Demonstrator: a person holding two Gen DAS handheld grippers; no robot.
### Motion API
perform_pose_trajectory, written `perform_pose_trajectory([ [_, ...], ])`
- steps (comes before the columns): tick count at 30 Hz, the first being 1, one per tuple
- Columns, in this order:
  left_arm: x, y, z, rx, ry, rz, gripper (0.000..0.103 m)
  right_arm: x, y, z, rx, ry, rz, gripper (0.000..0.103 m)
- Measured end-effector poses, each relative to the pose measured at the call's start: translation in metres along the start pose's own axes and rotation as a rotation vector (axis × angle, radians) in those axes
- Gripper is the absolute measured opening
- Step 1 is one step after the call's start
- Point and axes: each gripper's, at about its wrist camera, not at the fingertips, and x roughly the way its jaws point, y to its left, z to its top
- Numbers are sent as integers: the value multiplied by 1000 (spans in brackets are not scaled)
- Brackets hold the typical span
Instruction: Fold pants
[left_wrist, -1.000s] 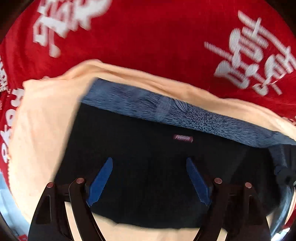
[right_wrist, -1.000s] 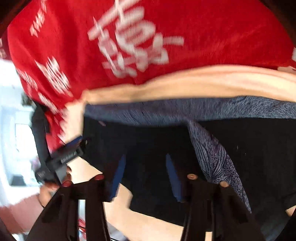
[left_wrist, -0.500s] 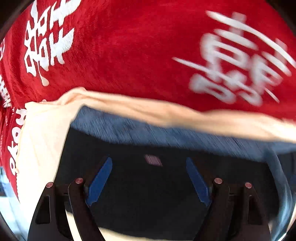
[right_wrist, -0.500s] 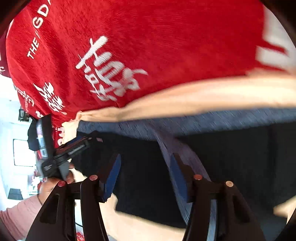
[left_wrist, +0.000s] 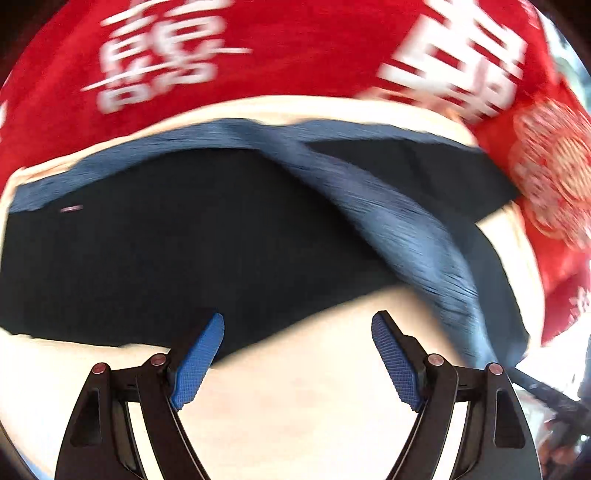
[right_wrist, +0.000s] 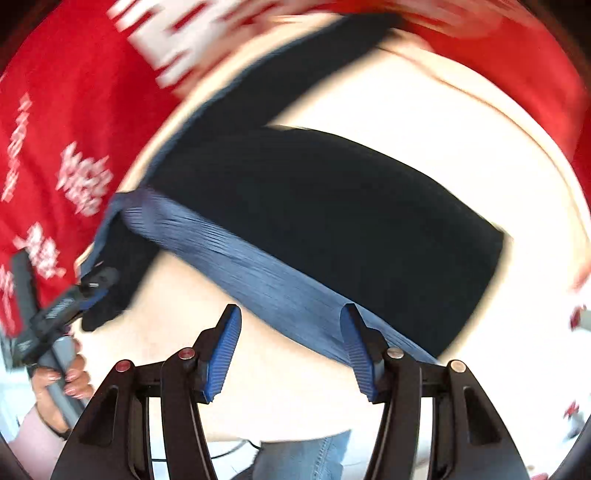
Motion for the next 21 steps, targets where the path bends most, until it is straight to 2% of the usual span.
perform_pose_trajectory([
  [2,0,-27,-9,40,11,-29,83,-1,-24,-13,58,3,-4,60],
  [7,31,-60,-14,79,66,-73,83,11,-56,-21,105,16,-21,60],
  [9,45,-70,-12,94,84,-68,83,16,-63,-20,123,36,29,60],
  [11,65,-78,-2,94,113,-67,83,21,-66,-16,121,64,120,59],
  [13,74,-89,-5,82,134,-73,83,24,-63,-10,87,84,197,53],
  [15,82,-102,-5,83,134,-55,83,33,-59,-3,66,126,243,51],
  [17,86,-111,-1,87,137,-65,82,45,-59,2,64,187,279,18],
  [18,87,-115,1,79,141,-80,76,46,-60,5,70,220,306,3],
  [19,88,-118,5,69,147,-103,54,42,-58,10,62,219,324,3],
  [20,88,-122,9,62,157,-118,48,34,-53,19,31,211,346,3],
  [21,89,-125,15,52,165,-125,47,25,-47,30,-9,196,356,3],
])
